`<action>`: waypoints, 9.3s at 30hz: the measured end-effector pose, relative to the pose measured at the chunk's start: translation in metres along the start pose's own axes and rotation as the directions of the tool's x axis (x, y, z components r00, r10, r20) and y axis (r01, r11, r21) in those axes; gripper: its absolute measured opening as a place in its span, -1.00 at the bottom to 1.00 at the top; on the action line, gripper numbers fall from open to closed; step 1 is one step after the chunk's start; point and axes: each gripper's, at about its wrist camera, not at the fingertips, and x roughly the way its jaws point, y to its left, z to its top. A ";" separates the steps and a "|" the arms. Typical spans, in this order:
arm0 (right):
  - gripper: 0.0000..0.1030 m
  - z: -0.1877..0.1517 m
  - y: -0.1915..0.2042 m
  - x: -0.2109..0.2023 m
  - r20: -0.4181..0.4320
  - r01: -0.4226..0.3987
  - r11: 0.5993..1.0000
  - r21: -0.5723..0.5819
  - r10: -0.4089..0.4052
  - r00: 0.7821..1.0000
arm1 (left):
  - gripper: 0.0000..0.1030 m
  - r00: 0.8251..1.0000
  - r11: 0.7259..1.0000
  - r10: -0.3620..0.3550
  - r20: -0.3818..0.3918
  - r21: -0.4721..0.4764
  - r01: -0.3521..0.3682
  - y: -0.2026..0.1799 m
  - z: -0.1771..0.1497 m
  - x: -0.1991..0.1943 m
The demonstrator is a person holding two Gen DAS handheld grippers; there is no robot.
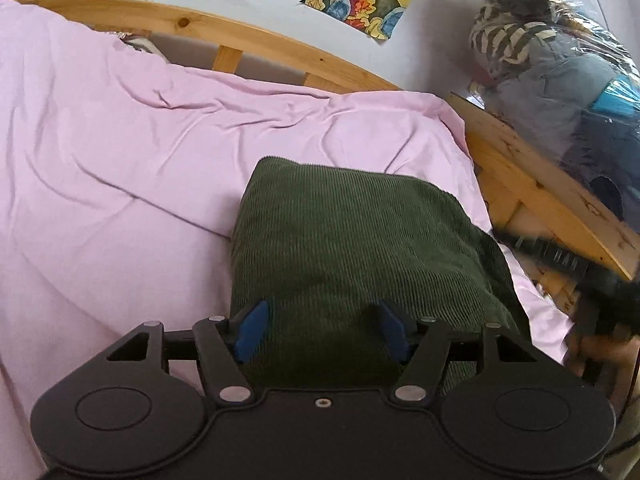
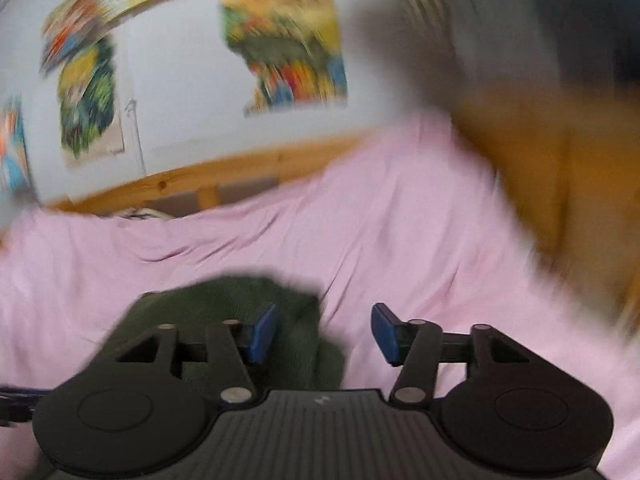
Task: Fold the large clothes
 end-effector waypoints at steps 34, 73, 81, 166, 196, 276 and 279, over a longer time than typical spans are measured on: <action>0.99 -0.045 0.106 0.025 -0.121 -0.212 0.894 -0.395 0.177 0.977 | 0.98 0.985 0.974 -0.123 -0.121 -0.207 0.097 0.048 -0.032 0.002; 1.00 -0.051 0.010 0.017 -0.016 -0.090 0.982 0.166 0.094 0.995 | 0.99 0.999 0.991 0.002 -0.035 -0.131 -0.007 0.019 -0.031 -0.014; 0.02 -0.058 -0.022 0.043 -0.058 -0.168 0.925 0.342 0.199 0.978 | 0.99 0.997 0.996 0.036 -0.070 -0.083 -0.042 0.012 -0.023 0.010; 0.29 -0.084 -0.032 0.074 -0.138 -0.317 0.788 0.527 0.448 0.884 | 0.93 0.930 0.973 -0.143 -0.340 -0.221 0.068 0.040 0.021 0.060; 0.87 -0.064 0.044 0.134 -0.086 -0.391 0.824 0.410 0.462 0.883 | 0.98 0.984 0.989 0.105 -0.145 -0.086 -0.118 0.070 0.043 0.020; 1.00 -0.070 0.093 -0.190 0.062 -0.074 0.997 -0.038 0.077 0.995 | 0.99 0.931 0.924 0.311 0.191 0.171 -0.344 -0.027 -0.089 -0.180; 1.00 -0.070 0.093 -0.189 0.062 -0.076 0.996 -0.044 0.079 0.995 | 0.99 0.929 0.921 0.317 0.190 0.170 -0.349 -0.026 -0.089 -0.180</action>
